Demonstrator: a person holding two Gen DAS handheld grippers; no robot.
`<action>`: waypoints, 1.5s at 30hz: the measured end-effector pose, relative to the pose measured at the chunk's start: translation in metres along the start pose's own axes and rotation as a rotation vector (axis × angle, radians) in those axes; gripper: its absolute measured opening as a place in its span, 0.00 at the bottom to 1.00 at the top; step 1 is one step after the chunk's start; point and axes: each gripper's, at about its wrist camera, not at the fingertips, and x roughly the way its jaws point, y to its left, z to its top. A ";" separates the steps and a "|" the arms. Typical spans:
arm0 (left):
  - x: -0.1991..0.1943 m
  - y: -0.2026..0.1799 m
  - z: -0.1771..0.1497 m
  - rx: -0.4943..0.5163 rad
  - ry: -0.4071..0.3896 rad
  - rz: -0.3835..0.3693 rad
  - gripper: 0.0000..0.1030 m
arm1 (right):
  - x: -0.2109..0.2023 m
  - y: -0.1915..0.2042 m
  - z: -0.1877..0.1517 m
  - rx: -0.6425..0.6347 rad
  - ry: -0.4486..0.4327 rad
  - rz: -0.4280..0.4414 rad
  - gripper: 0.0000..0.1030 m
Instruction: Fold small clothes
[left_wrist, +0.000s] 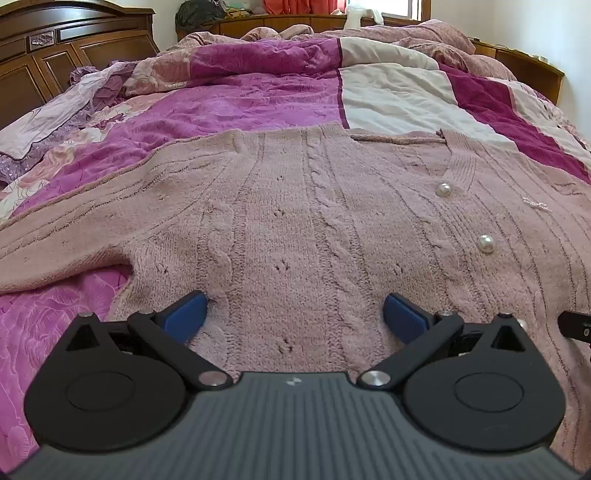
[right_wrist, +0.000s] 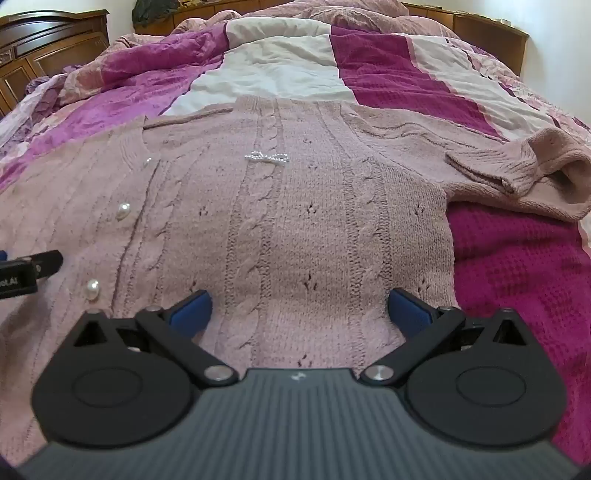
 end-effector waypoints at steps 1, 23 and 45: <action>0.000 0.000 0.000 0.002 -0.002 0.002 1.00 | 0.000 0.000 0.000 0.002 -0.001 0.003 1.00; 0.000 0.000 0.000 0.010 -0.003 0.008 1.00 | 0.000 0.000 -0.001 0.003 -0.005 0.003 1.00; 0.000 0.000 0.000 0.011 -0.005 0.009 1.00 | 0.000 0.000 -0.001 0.004 -0.006 0.004 1.00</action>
